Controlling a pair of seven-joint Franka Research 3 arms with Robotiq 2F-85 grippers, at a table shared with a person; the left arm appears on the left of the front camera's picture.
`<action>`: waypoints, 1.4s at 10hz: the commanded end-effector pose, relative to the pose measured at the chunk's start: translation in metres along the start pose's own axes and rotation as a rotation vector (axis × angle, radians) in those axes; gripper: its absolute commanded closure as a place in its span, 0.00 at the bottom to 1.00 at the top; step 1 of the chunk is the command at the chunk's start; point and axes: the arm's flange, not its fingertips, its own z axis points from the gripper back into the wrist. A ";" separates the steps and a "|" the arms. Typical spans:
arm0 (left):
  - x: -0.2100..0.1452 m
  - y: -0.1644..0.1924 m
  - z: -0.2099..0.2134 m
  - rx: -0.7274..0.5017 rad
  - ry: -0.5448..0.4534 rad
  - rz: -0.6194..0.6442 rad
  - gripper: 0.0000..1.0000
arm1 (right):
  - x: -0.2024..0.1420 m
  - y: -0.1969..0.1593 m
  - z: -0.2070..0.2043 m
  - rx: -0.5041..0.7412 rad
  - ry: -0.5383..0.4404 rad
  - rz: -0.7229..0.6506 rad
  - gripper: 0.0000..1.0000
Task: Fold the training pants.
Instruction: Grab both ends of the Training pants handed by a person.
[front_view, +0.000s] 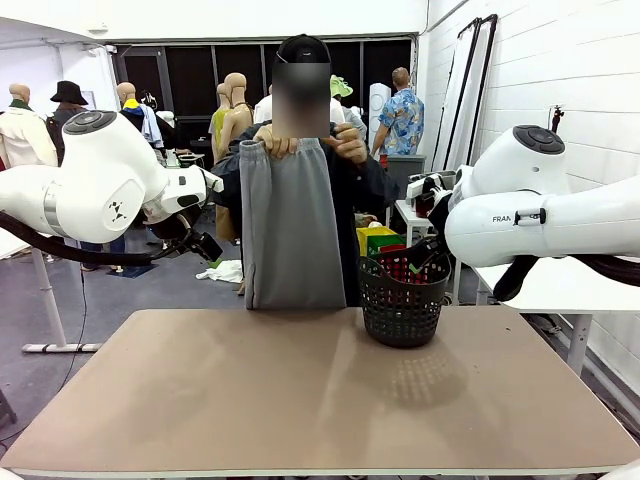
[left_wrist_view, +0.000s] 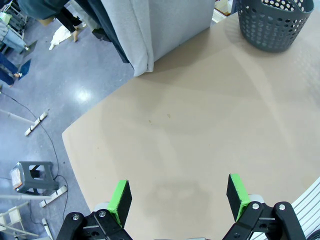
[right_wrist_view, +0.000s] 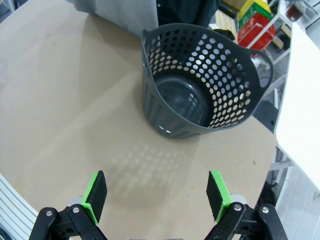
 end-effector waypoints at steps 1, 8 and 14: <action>0.000 0.000 0.000 0.002 -0.003 -0.008 0.00 | 0.002 0.000 0.000 0.001 0.003 0.003 0.00; 0.000 0.000 0.000 0.002 -0.003 -0.008 0.00 | 0.002 0.000 0.000 0.001 0.003 0.003 0.00; 0.000 0.000 0.000 0.002 -0.003 -0.008 0.00 | 0.002 0.000 0.000 0.001 0.003 0.003 0.00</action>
